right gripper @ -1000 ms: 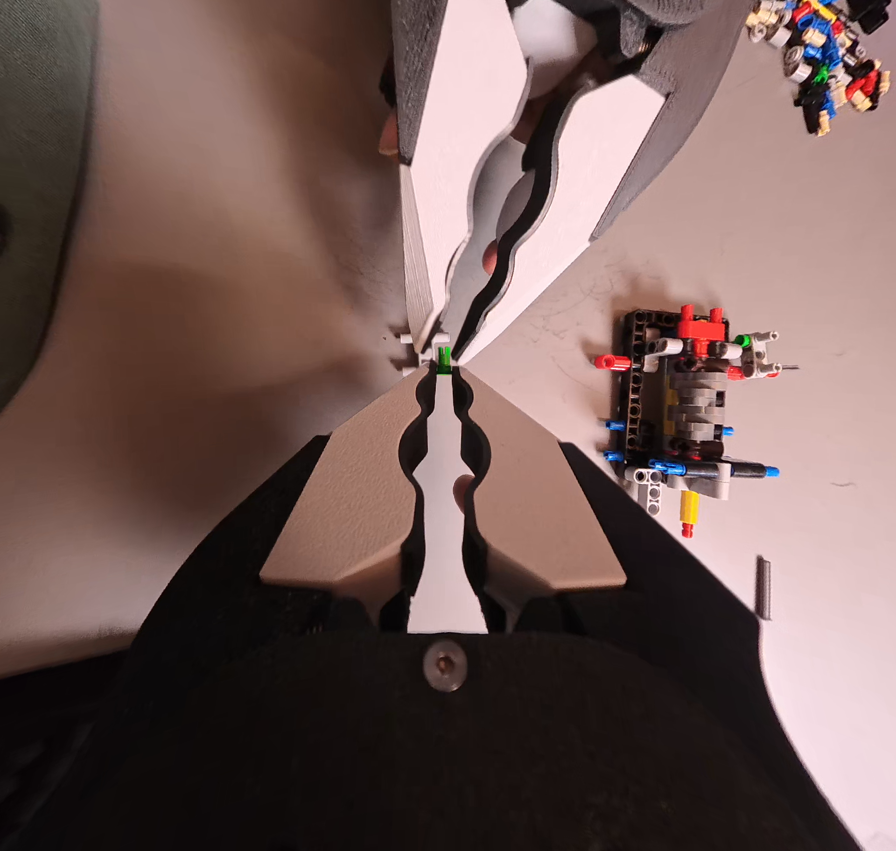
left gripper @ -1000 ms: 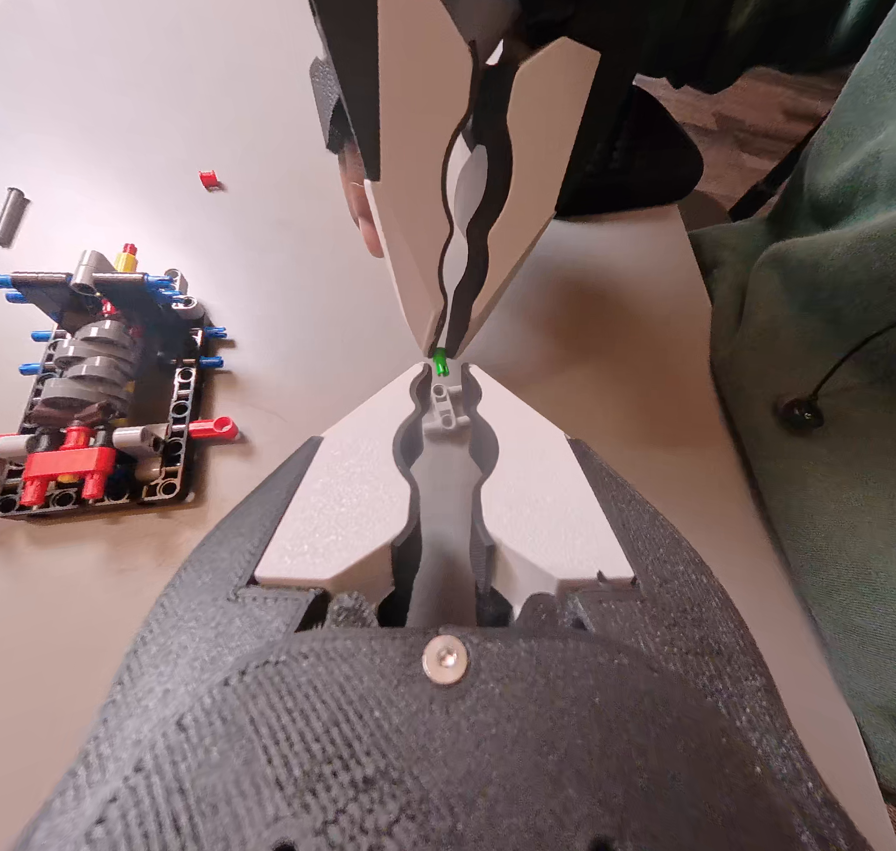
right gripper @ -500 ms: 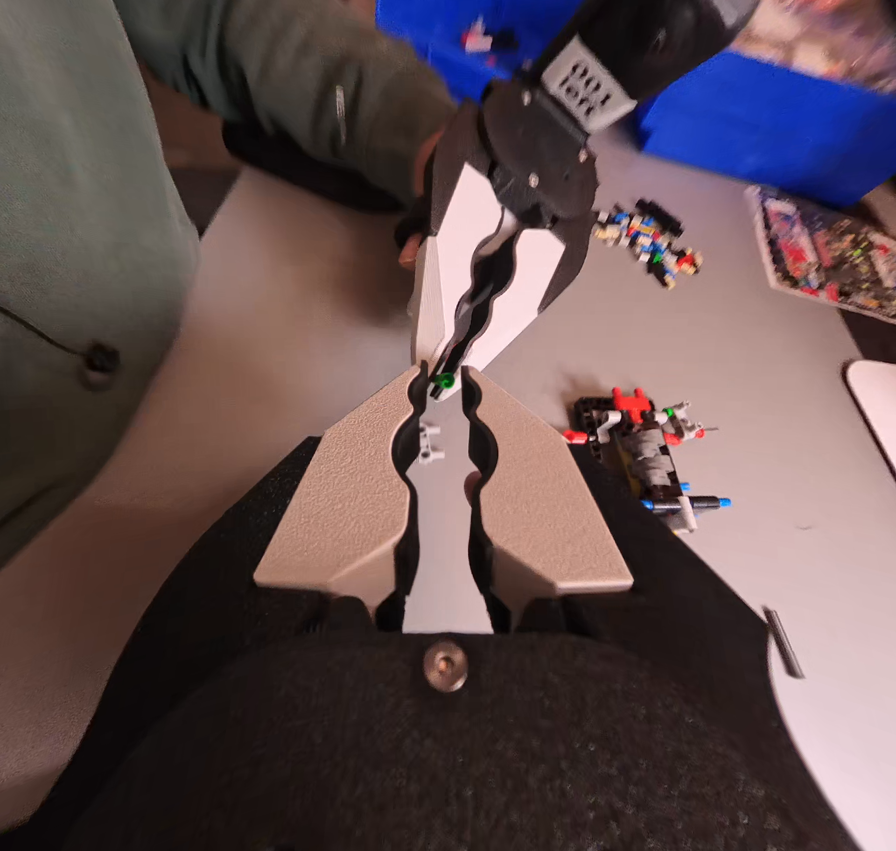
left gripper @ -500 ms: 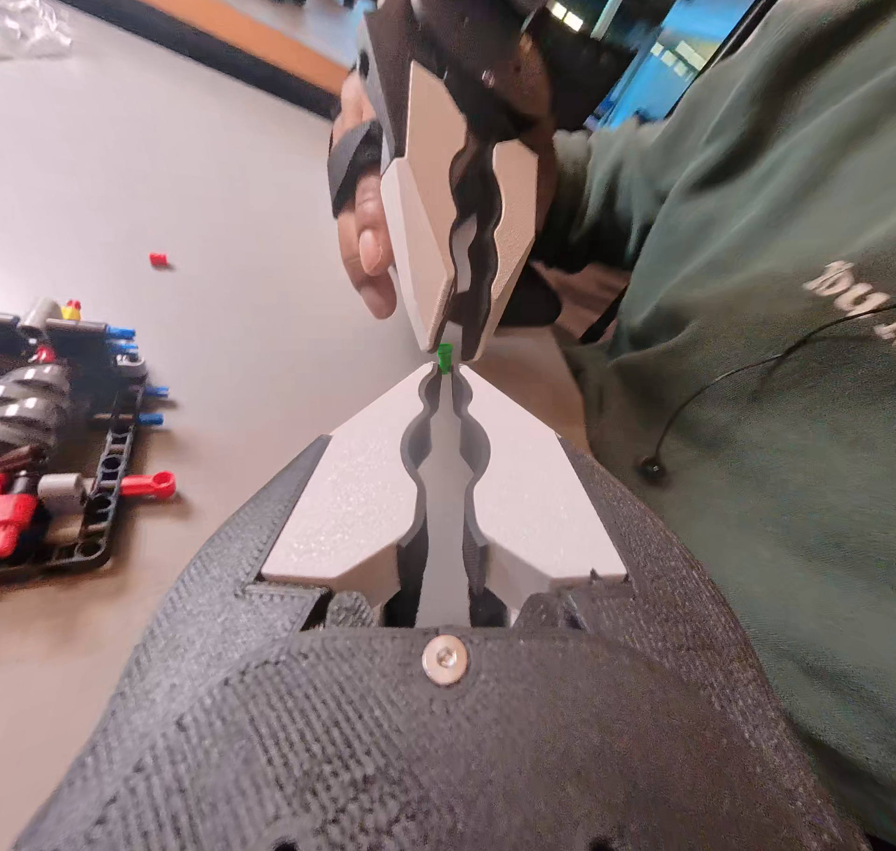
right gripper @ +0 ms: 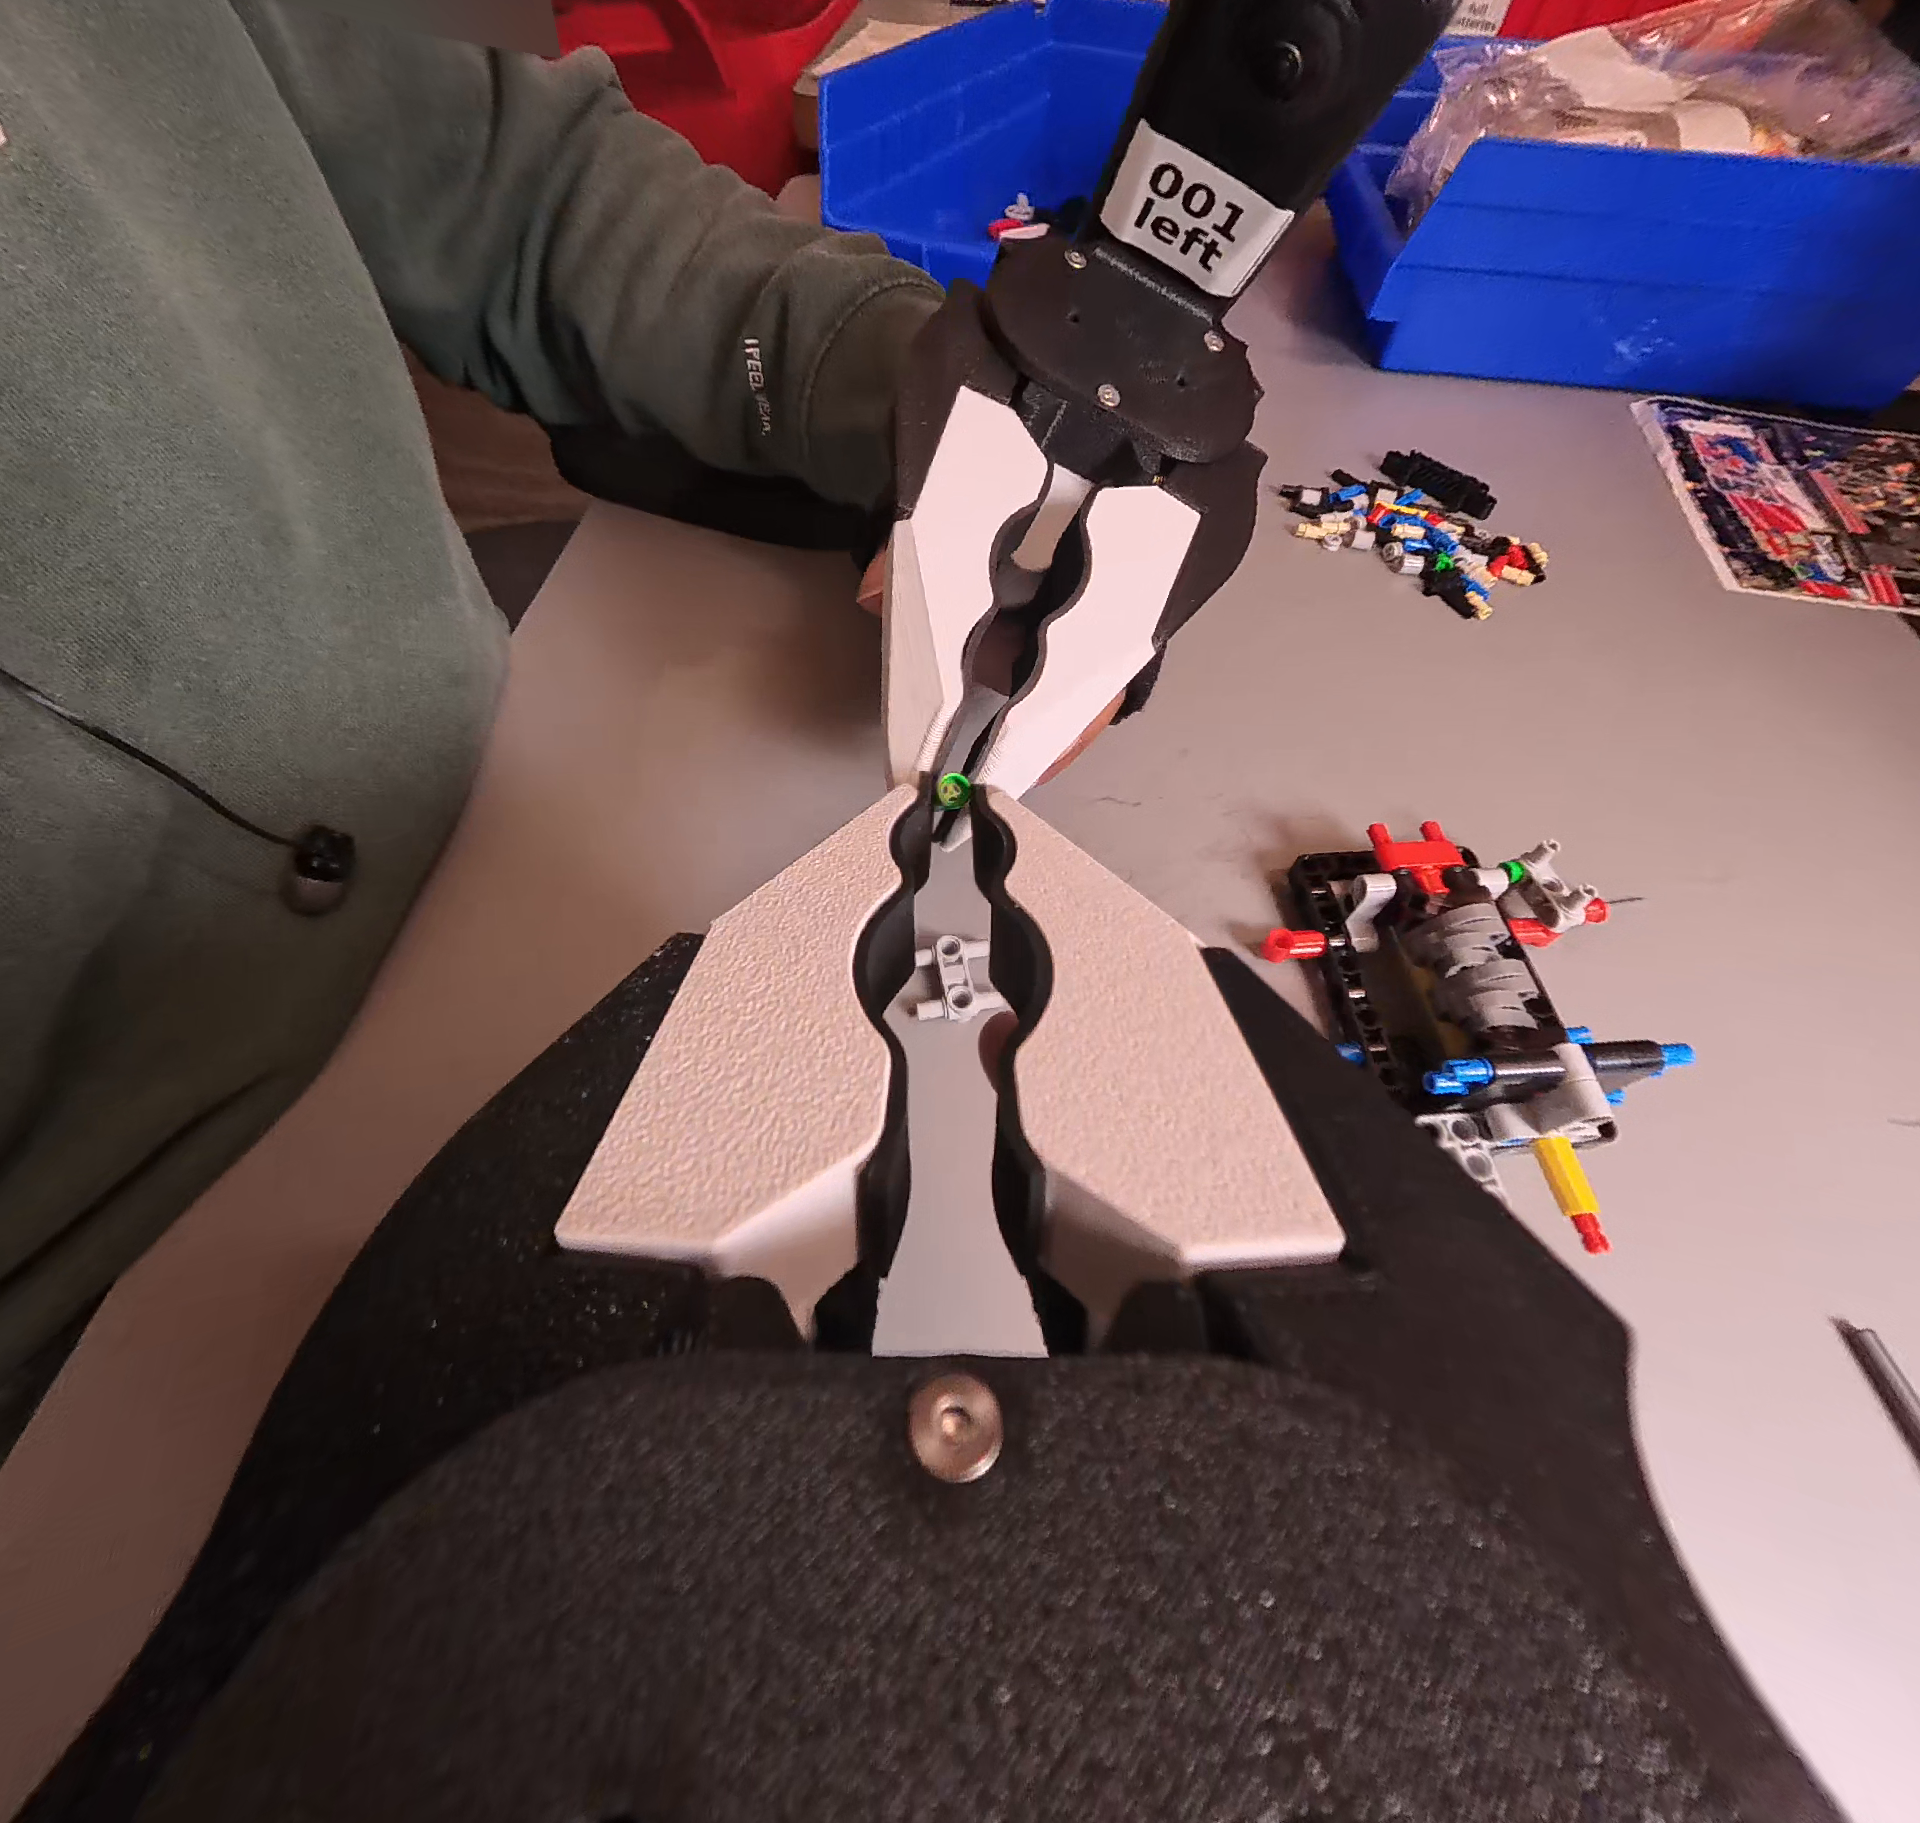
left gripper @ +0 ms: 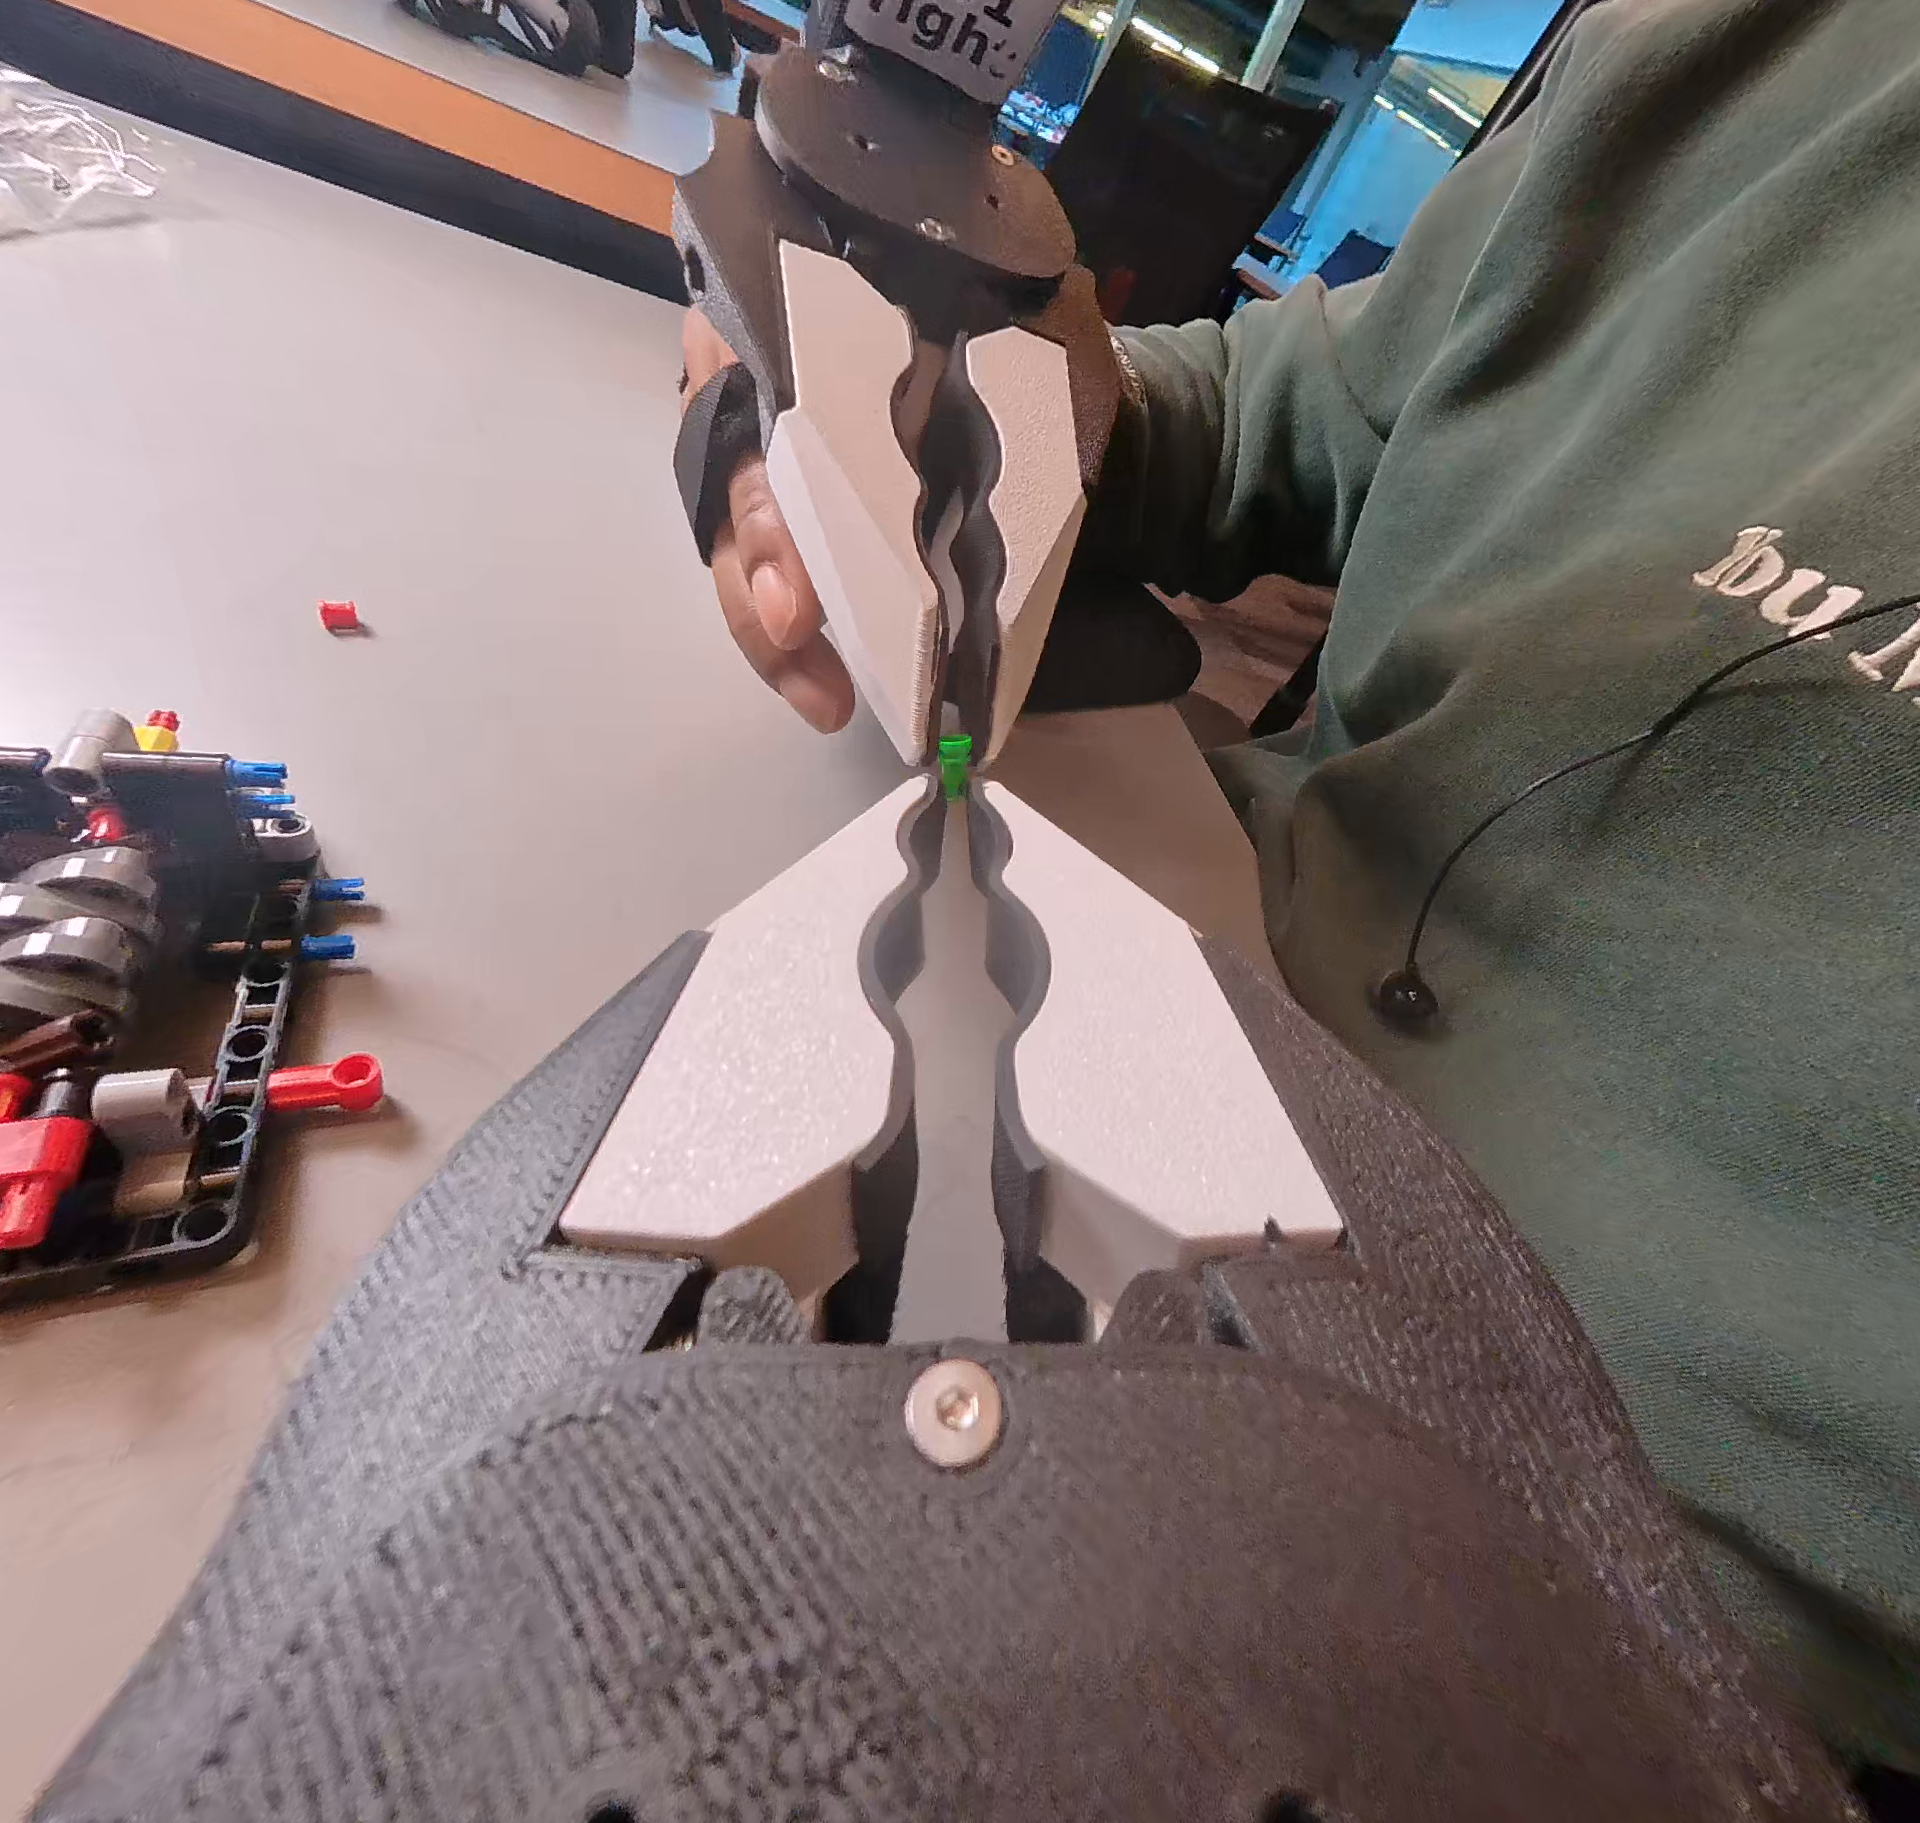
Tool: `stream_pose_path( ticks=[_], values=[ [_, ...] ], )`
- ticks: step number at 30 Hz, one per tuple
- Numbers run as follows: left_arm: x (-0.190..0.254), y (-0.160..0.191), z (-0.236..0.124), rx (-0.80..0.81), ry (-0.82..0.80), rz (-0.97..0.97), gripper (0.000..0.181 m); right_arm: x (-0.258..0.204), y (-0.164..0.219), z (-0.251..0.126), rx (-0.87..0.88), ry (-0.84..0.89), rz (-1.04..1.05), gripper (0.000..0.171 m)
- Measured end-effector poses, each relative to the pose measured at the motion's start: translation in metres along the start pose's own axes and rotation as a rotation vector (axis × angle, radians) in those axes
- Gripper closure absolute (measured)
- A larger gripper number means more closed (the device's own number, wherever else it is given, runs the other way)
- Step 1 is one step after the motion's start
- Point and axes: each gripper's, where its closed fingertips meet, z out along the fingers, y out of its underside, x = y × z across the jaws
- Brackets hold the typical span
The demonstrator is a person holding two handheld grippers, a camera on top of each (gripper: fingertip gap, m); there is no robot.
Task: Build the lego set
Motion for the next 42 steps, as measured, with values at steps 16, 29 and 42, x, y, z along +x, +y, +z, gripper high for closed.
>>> stream_pose_path(
  ticks=[16, 29, 42],
  values=[
    [-0.028, 0.062, -0.005, -0.425, -0.213, 0.171, 0.152, 0.0, 0.062, 0.02, -0.363, 0.021, -0.101, 0.168],
    [-0.032, 0.069, 0.0, -0.487, -0.264, 0.25, 0.164, 0.004, 0.072, 0.023, -0.43, 0.049, -0.115, 0.168],
    [-0.033, 0.069, 0.004, -0.488, -0.274, 0.268, 0.167, 0.005, 0.076, 0.022, -0.576, 0.073, -0.179, 0.168]
  ],
)
